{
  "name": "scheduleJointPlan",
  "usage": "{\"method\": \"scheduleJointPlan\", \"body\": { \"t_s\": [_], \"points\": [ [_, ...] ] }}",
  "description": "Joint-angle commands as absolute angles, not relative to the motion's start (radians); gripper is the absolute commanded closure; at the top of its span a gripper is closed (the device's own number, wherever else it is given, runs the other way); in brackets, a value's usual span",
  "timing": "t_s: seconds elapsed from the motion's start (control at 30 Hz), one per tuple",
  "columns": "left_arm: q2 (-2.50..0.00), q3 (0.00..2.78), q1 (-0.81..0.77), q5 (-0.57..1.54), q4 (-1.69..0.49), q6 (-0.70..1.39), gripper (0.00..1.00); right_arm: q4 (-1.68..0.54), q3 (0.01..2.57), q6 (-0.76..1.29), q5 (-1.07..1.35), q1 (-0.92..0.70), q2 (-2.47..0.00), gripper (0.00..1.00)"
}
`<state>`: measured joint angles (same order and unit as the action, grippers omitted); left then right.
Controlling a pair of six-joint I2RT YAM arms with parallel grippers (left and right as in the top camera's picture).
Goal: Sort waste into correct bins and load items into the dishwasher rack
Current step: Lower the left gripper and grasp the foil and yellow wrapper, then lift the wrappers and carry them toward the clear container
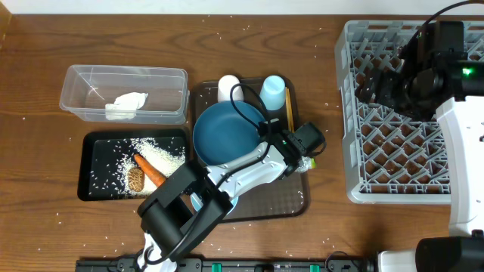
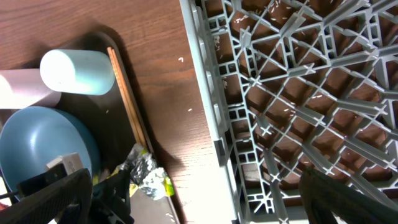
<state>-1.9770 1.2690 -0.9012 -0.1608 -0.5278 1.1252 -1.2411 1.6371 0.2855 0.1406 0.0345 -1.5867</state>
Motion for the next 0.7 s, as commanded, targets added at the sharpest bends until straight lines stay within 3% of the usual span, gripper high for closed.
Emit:
{"method": "scheduleJointPlan", "body": {
  "t_s": [0.0, 0.67],
  "points": [
    [-1.972, 1.264, -0.900, -0.165, -0.543, 1.122, 0.94, -1.242, 1.647, 0.299, 0.138, 0.040, -1.584, 0.01],
    [-1.703, 1.264, -0.891, -0.027, -0.571, 1.120, 0.94, -1.242, 1.647, 0.299, 0.138, 0.040, -1.584, 0.01]
  ]
}}
